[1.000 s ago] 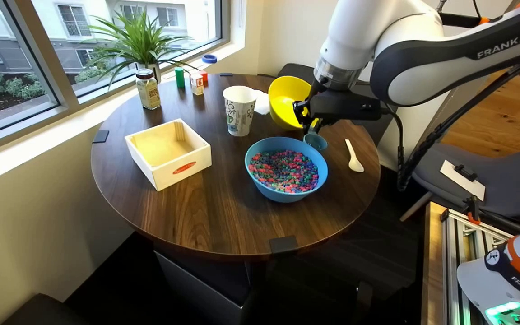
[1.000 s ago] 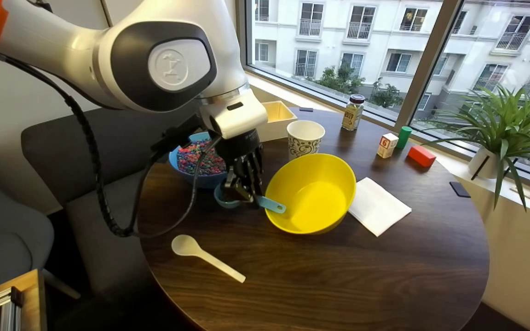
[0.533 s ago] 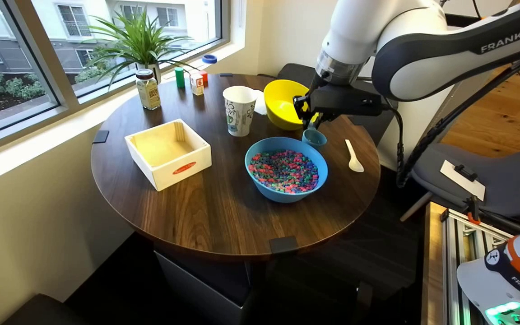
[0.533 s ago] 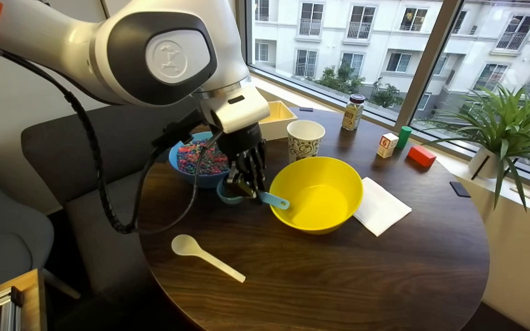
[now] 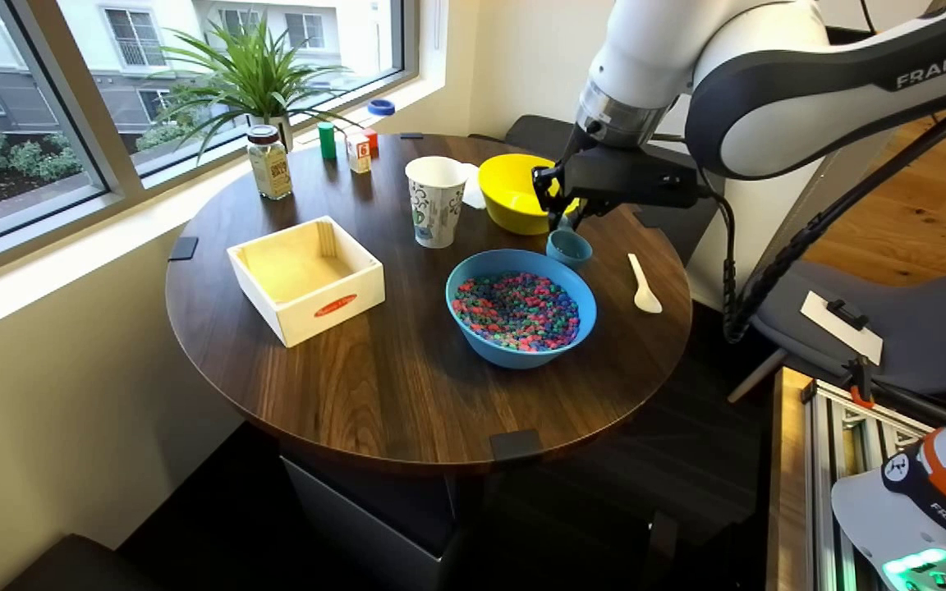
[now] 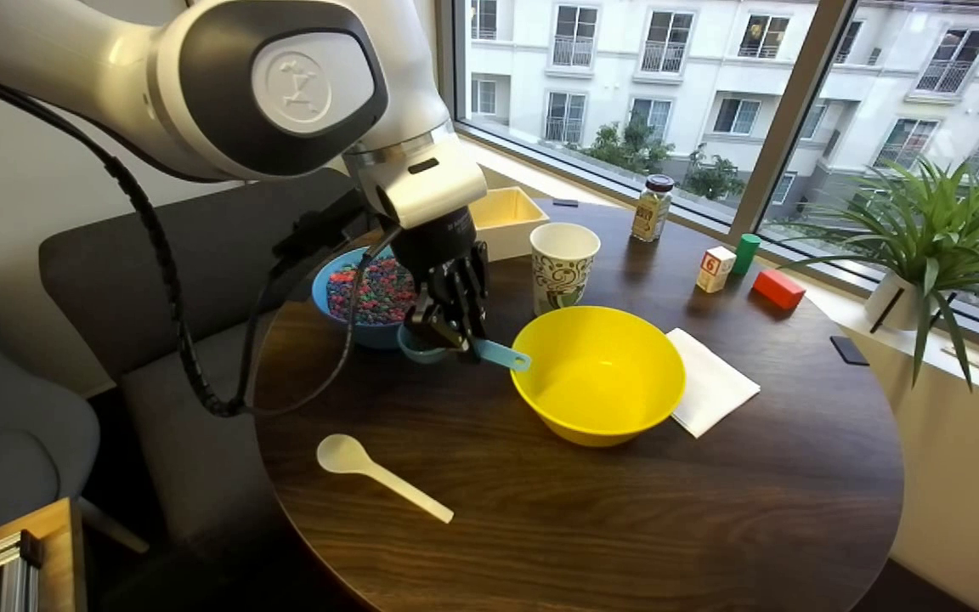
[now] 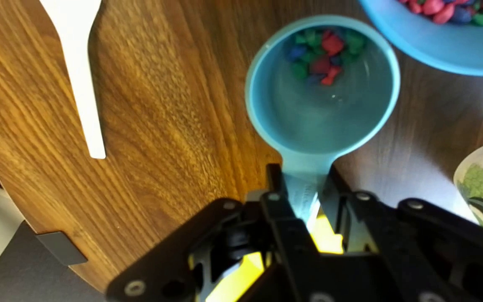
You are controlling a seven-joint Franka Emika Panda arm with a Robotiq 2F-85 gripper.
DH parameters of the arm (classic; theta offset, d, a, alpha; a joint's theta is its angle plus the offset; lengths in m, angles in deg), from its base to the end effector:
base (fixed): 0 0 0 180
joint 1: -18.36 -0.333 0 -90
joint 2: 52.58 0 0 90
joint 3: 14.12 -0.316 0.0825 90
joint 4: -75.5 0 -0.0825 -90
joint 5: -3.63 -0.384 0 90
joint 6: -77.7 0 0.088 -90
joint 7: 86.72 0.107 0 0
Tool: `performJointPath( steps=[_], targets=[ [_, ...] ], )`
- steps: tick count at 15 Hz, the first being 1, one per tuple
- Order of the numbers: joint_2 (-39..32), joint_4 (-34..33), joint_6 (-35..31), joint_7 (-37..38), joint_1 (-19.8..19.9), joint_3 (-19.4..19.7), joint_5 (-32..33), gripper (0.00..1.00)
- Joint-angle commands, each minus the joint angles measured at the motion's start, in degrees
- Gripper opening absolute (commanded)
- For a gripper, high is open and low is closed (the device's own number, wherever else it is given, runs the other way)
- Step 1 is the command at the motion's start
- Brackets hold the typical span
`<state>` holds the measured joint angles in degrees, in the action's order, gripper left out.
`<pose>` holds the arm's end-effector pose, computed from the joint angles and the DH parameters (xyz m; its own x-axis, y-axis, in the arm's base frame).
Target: Pick up the blue measuring spoon, scoop some of the substance in the blue bowl and put the blue measuring spoon back onto the table
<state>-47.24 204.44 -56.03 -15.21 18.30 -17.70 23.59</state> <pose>0.5235 0.0280 0.4224 0.5347 -0.7825 0.3191 -0.8172 -0.5749 -0.0406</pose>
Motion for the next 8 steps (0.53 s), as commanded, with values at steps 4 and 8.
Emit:
performJointPath(
  steps=[4, 8],
  targets=[
    [1.7, 1.0, 1.9, 1.8, -0.6, -1.0, -2.1, 0.06],
    [2.0, 1.2, 3.0, 2.6, -0.8, -1.3, -2.3, 0.06]
  ],
)
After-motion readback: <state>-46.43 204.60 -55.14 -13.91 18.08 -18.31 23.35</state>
